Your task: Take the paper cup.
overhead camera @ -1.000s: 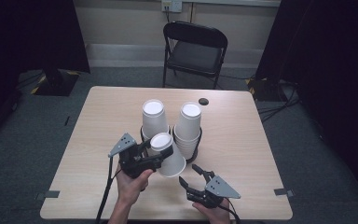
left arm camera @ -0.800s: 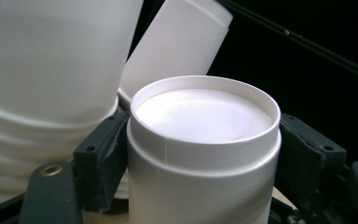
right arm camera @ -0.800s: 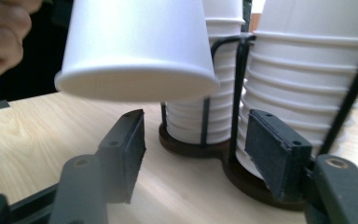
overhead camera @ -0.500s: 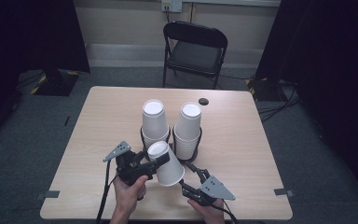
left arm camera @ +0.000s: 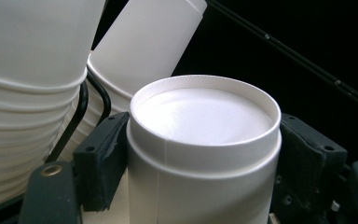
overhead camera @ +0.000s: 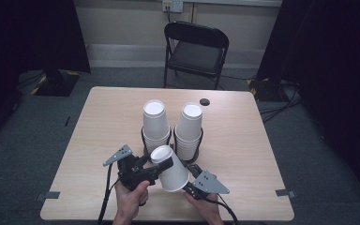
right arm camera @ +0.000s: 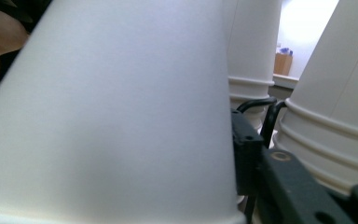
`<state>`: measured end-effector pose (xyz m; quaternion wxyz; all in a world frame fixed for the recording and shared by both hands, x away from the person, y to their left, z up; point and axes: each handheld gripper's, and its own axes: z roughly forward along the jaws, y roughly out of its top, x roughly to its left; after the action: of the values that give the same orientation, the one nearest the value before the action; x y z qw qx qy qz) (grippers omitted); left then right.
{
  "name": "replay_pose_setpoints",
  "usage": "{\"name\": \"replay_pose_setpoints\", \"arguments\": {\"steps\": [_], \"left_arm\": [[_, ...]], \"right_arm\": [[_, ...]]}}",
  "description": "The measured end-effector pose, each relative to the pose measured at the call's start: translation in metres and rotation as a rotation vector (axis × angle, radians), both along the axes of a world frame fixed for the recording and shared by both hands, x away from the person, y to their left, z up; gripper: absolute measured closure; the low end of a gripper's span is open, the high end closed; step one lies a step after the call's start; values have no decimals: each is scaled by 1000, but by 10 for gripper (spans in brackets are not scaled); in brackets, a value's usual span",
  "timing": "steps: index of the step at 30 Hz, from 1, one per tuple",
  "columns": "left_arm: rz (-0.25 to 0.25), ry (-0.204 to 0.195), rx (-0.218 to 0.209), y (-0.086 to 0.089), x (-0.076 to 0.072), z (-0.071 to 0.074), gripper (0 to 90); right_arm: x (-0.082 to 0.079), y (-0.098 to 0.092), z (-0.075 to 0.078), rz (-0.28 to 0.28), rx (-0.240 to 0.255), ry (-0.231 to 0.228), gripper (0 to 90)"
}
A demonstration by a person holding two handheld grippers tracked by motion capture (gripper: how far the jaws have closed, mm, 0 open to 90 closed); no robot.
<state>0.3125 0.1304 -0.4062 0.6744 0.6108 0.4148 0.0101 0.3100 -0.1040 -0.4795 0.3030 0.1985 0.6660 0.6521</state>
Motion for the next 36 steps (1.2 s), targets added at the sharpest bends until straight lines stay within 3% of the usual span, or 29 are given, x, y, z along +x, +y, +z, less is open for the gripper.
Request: {"name": "replay_pose_setpoints", "arguments": {"steps": [3,6,12,19,22,25,32,36], "left_arm": [[9,-24,35,0,0,0,226],[10,-5,93,-1,3,-3,186],[2,-16,104,0,6,-7,122],[-16,-15,90,3,9,-14,69],[13,-83,132,7,5,-15,41],[2,-125,145,10,5,-15,29],[14,-170,147,17,2,-23,76],[9,-203,137,20,-1,-27,155]], "right_arm": [[-1,-1,1,-6,0,0,737],[-1,-4,2,-7,-4,9,788],[-4,-9,4,11,19,39,836],[-5,-11,5,15,20,28,861],[-5,-12,5,-9,6,29,863],[-4,-15,5,-25,21,32,863],[-4,-22,7,-53,23,54,863],[-5,-27,9,-69,18,83,863]]}}
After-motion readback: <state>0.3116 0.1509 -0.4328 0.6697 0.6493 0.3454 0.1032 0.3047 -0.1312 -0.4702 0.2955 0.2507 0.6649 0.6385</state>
